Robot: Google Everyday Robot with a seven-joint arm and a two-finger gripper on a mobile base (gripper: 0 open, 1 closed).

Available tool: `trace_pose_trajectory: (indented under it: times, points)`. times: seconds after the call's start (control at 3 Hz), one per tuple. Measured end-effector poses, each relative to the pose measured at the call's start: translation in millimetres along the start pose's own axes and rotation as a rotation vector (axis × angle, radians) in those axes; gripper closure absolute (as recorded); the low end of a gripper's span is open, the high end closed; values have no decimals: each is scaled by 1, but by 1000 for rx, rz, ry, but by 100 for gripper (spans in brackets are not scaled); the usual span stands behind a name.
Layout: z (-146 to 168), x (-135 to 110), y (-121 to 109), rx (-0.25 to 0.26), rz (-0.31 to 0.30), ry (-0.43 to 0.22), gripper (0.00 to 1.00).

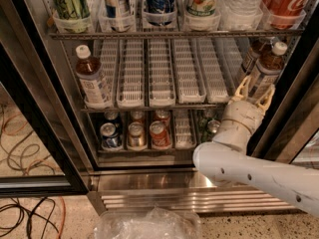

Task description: Pick blue plastic bottle from middle shelf of fridge

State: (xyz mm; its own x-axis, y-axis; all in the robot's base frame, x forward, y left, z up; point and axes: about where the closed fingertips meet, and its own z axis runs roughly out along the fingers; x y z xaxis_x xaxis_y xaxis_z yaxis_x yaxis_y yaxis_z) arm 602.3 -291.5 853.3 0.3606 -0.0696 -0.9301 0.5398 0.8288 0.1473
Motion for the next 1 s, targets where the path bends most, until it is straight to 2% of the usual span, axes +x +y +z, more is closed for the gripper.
trace_pose_trajectory:
  times: [0.33,0.67,1.0]
  points:
    - [1,1,0,-1,-4,1,31]
    - [5,2,2,-2,-7,-4,31]
    - [11,2,7,-8,-10,-8,38]
